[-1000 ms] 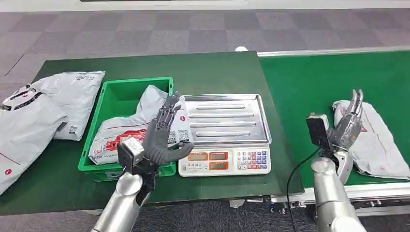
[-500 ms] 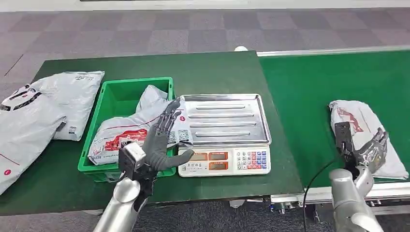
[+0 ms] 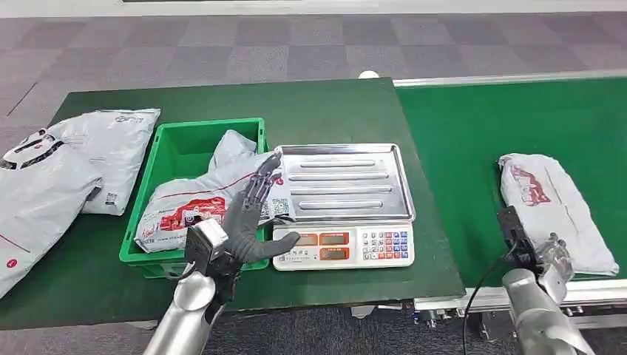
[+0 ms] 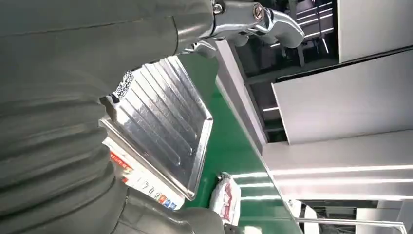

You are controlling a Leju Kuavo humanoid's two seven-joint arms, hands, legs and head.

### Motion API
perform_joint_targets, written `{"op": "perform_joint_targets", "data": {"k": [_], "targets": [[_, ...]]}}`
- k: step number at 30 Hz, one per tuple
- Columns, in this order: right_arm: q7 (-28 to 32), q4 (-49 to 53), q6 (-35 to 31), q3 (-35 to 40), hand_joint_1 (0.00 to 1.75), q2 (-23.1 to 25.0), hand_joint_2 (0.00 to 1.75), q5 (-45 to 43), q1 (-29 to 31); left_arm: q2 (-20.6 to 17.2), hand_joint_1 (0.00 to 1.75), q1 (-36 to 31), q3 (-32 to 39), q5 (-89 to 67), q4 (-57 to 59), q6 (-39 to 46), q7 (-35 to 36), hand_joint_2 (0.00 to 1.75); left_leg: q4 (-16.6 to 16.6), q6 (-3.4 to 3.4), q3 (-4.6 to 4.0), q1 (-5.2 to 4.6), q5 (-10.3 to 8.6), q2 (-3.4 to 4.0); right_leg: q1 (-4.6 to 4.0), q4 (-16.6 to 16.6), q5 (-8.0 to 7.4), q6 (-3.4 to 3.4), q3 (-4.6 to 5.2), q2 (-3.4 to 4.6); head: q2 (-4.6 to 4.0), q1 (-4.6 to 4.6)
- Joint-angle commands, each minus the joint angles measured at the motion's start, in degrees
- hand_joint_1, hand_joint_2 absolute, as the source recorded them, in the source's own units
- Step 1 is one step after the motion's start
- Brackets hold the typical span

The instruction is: Moved the parcel from conveyor to table for the left to box.

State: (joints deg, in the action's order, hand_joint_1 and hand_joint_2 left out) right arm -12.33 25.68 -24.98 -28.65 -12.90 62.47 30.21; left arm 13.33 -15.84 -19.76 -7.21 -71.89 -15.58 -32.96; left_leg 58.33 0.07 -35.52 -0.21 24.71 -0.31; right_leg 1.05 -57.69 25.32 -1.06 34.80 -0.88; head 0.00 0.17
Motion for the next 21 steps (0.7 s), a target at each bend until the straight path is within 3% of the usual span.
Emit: {"op": "perform_joint_targets", "data": {"k": [1, 21], "targets": [[-0.3, -4.8, 0.7, -2.4, 0.00, 0.2, 1.75, 0.1, 3.1, -1.1, 0.00, -0.7, 1.0, -0.2, 1.5, 0.0, 0.2, 1.75, -0.1, -0.07, 0.22, 0.05, 0.06, 0.17, -0.05, 0.1, -0.01, 0.09, -0.18, 0.21, -0.02, 0.00], [0.6, -4.7, 1.5, -2.4, 0.00, 1.8, 1.75, 3.1, 4.6, -1.0, 0.00, 0.4, 1.5, -3.4, 0.7, 3.7, 0.4, 1.75, -0.1, -0.05, 0.17, 0.03, 0.06, 0.19, -0.03, 0.1, -0.01, 0.07, -0.13, 0.21, 0.00, 0.00]]}}
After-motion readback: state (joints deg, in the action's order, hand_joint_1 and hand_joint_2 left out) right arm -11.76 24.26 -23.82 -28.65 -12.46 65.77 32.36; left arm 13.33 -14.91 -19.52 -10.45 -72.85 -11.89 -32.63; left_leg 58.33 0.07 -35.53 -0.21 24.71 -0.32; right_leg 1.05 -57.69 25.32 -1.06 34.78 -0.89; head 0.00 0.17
